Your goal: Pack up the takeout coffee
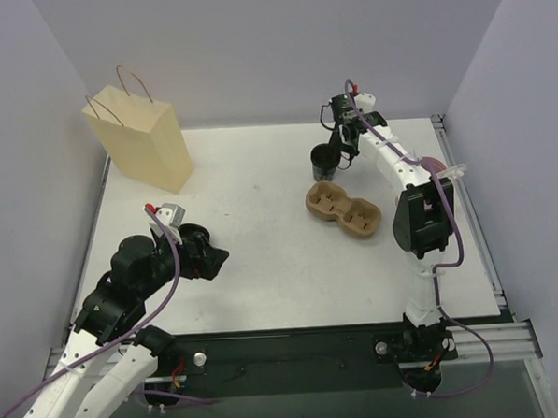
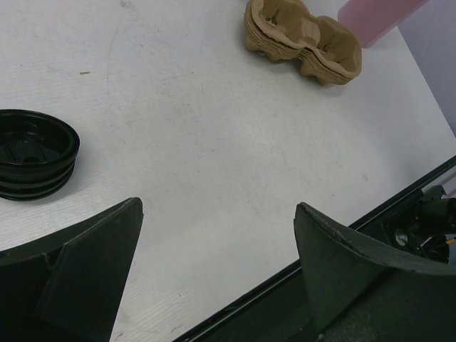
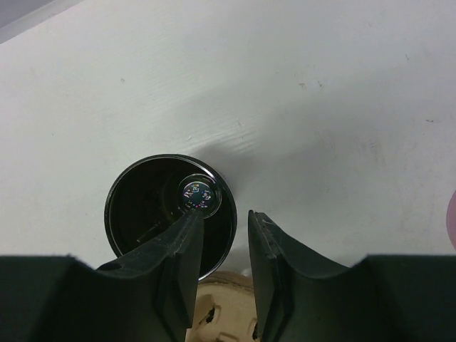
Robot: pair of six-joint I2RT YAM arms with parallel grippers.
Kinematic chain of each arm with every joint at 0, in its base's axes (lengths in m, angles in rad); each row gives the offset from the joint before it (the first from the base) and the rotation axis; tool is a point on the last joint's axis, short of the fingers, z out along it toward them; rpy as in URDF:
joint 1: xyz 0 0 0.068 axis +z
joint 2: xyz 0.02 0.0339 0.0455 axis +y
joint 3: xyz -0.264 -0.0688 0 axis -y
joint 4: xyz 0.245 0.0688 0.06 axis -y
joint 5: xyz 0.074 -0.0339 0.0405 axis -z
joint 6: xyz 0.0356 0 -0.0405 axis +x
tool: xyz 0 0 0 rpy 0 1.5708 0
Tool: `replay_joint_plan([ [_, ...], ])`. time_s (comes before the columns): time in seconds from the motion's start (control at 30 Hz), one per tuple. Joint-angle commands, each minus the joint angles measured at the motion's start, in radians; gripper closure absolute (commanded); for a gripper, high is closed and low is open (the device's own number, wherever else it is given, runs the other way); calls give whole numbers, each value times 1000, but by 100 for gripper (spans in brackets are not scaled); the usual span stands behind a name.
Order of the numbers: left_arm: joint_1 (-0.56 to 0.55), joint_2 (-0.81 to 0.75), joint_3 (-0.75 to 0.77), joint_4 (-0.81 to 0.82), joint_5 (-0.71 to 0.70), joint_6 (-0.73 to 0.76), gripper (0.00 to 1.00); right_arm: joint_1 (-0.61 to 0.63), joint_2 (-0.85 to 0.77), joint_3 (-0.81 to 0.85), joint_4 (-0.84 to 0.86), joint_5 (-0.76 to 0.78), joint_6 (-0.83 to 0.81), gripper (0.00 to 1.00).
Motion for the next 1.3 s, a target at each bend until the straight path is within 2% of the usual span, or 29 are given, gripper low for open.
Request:
replay_joint_plan([
  [0.0, -5, -5, 6, 41, -5, -10, 3, -12, 22, 26, 14, -13, 15, 68],
  [0.43, -5, 8, 4, 41, -8, -11, 3, -15, 43, -4, 43, -34, 28, 75],
  [1.03, -4, 3, 4, 43, -6, -11, 3, -14, 20, -9, 37, 1, -26, 72],
  [1.13, -4, 3, 3, 41, -8, -11, 3, -15, 23, -9, 34, 0, -26, 69],
  [1.27, -4, 6, 3, 43, -6, -11, 3, -15, 28, -10, 31, -6, -29, 72],
])
